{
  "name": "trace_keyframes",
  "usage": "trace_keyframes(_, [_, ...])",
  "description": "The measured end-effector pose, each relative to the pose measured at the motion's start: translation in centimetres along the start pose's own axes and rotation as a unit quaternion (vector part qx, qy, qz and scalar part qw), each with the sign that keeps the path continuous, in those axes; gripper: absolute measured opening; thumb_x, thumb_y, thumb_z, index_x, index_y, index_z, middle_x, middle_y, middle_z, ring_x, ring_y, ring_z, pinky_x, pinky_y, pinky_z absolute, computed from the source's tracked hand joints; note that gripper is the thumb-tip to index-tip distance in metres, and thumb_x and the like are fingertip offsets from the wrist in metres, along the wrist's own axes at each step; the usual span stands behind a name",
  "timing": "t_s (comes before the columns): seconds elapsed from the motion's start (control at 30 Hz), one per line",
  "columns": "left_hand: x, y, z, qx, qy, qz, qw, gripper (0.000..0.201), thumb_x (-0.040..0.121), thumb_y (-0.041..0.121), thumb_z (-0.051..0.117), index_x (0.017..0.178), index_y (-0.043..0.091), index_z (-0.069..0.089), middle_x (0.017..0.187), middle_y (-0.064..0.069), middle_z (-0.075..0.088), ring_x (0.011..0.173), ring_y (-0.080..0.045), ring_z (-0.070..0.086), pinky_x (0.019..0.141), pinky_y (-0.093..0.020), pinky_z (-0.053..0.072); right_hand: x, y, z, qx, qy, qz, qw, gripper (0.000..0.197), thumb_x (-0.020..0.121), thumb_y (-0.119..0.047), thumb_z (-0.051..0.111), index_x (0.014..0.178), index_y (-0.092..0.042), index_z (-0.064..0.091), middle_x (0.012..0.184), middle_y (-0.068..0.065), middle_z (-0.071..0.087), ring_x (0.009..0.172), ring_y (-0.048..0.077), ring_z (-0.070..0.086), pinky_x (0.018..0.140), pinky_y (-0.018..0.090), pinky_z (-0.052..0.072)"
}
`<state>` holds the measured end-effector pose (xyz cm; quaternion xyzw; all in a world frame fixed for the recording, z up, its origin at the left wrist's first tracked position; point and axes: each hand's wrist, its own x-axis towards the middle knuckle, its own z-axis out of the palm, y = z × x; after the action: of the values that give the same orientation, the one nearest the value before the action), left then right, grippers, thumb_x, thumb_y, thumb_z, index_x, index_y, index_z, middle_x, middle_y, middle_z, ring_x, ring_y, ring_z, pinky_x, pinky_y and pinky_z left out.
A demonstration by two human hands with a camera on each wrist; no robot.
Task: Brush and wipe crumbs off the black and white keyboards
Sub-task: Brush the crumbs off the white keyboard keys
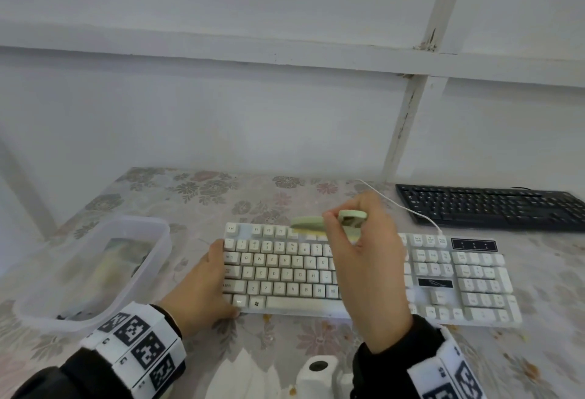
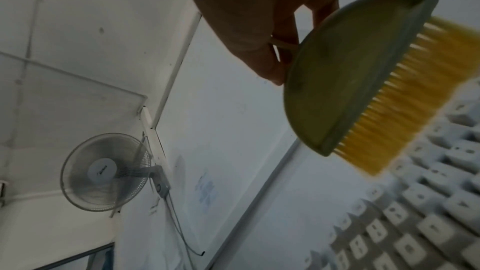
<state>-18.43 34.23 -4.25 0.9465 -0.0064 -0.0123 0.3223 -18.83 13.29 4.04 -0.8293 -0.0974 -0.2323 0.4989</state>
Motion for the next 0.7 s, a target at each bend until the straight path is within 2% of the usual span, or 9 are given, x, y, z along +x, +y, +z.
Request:
trace_keyframes(0.13, [0.0,0.0,0.0,0.008,0.000,-0.002,1.000,0.091,0.064,0.018,0.077,0.132,0.020,0.018,0.118,0.007,0.048,0.100,-0.007,0.052,0.068,-0.009,0.047,-0.5,0.6,0.8,0.037,-0.049,0.010,0.998,0.014,0.090,-0.034,0.056,0.081,-0.037,0.046,0.085,-0.019,0.058,0.086,0.011,0.056,0.090,0.053,0.043])
trace_keyframes(0.27, [0.0,0.3,-0.1,0.001,-0.001,0.005,1.000,0.088,0.065,0.018,0.076,0.132,0.022,0.020,0.116,0.009,0.048,0.097,-0.003,0.051,0.069,-0.007,0.045,0.1,2.7,-0.4,-0.010,-0.024,0.032,0.999,0.014,0.088,-0.030,0.057,0.080,-0.033,0.046,0.077,-0.014,0.057,0.084,0.014,0.055,0.090,0.055,0.043])
trace_keyframes(0.33, [0.0,0.3,-0.1,0.000,0.000,0.005,1.000,0.087,0.064,0.018,0.077,0.131,0.023,0.020,0.114,0.009,0.049,0.095,-0.002,0.052,0.069,-0.006,0.045,0.2,2.9,-1.3,-0.039,-0.003,0.016,0.999,0.017,0.088,-0.024,0.058,0.079,-0.031,0.046,0.077,-0.012,0.057,0.086,0.015,0.055,0.089,0.054,0.043])
trace_keyframes(0.4, [-0.1,0.3,-0.1,-0.001,0.003,0.008,1.000,0.087,0.064,0.019,0.077,0.130,0.023,0.020,0.114,0.010,0.049,0.093,0.000,0.051,0.070,-0.005,0.045,0.3,2.6,-2.0,-0.011,-0.002,-0.002,1.000,0.019,0.089,-0.021,0.060,0.078,-0.030,0.048,0.082,-0.011,0.059,0.086,0.014,0.056,0.088,0.042,0.046])
trace_keyframes(0.47, [0.0,0.3,-0.1,-0.003,0.003,0.010,1.000,0.086,0.064,0.019,0.077,0.129,0.022,0.021,0.114,0.010,0.049,0.093,0.000,0.051,0.072,-0.004,0.044,0.3,2.5,-2.3,0.039,-0.020,0.005,0.999,0.017,0.089,-0.018,0.062,0.079,-0.026,0.051,0.089,-0.015,0.058,0.084,0.011,0.056,0.077,0.022,0.046])
trace_keyframes(0.5, [0.0,0.2,-0.1,-0.005,0.004,0.010,1.000,0.085,0.063,0.019,0.078,0.128,0.022,0.022,0.113,0.010,0.049,0.093,-0.001,0.052,0.072,-0.004,0.044,0.4,2.7,-2.4,0.045,-0.027,0.011,0.999,0.016,0.089,-0.018,0.063,0.080,-0.024,0.052,0.086,-0.015,0.059,0.084,0.009,0.056,0.073,0.019,0.046])
trace_keyframes(0.53, [0.0,0.2,-0.1,-0.009,0.005,0.011,1.000,0.085,0.063,0.019,0.078,0.128,0.021,0.024,0.113,0.010,0.049,0.095,-0.001,0.053,0.073,-0.005,0.045,0.5,3.1,-2.6,0.034,-0.030,0.018,0.999,0.015,0.089,-0.019,0.063,0.080,-0.025,0.051,0.083,-0.013,0.059,0.084,0.010,0.057,0.074,0.023,0.047])
trace_keyframes(0.63, [0.0,0.1,-0.1,-0.011,0.004,0.013,1.000,0.086,0.062,0.019,0.078,0.130,0.020,0.025,0.113,0.010,0.049,0.097,-0.003,0.054,0.073,-0.008,0.047,0.7,4.3,-3.4,-0.024,-0.016,0.027,0.999,0.022,0.088,-0.022,0.060,0.077,-0.035,0.046,0.078,-0.010,0.058,0.081,0.017,0.055,0.081,0.047,0.048])
trace_keyframes(0.7, [-0.1,0.3,-0.2,-0.012,0.004,0.013,1.000,0.086,0.063,0.017,0.078,0.130,0.020,0.024,0.112,0.010,0.049,0.096,-0.002,0.053,0.073,-0.006,0.046,0.9,4.2,-4.0,-0.042,0.004,0.007,0.999,0.022,0.088,-0.021,0.059,0.076,-0.035,0.045,0.082,-0.013,0.058,0.080,0.014,0.055,0.085,0.047,0.046])
